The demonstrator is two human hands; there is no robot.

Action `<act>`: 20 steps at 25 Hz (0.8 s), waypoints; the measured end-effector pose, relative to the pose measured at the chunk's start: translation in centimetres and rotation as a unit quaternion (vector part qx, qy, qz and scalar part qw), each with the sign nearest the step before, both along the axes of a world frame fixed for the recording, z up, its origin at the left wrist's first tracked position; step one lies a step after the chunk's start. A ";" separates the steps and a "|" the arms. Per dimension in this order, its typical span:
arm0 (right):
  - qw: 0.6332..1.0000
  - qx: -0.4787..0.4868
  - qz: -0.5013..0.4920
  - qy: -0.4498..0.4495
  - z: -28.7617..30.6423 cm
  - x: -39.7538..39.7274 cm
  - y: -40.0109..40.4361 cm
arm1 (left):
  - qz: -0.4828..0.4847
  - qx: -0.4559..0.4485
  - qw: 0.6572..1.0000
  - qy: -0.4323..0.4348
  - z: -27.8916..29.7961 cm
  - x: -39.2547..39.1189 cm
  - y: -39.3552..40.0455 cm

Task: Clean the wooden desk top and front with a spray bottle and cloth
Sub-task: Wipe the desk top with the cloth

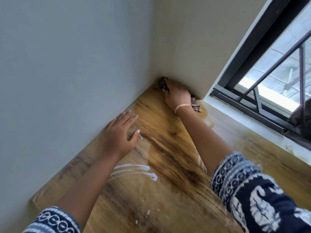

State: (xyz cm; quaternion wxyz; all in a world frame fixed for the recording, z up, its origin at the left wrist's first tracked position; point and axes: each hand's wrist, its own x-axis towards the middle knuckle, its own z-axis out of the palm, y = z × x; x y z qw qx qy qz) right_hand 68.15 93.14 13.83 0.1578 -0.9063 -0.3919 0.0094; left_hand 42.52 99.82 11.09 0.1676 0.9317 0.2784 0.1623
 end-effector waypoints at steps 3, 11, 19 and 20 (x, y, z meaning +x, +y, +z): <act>0.994 0.058 -0.088 -0.035 -0.8 -1.3 -6.5 | -0.002 0.003 1.000 0.000 0.1 0.1 0.0; 0.957 0.052 -0.286 -0.022 -1.7 -4.6 -6.7 | 0.004 0.004 1.000 0.008 0.2 0.2 -0.1; 0.992 0.031 0.099 -0.068 -1.5 -7.1 -7.9 | -0.001 0.000 1.000 0.009 0.0 0.2 0.2; 0.996 0.045 0.017 -0.072 -1.6 -5.3 -9.7 | 0.001 0.000 1.000 0.012 0.1 0.1 0.1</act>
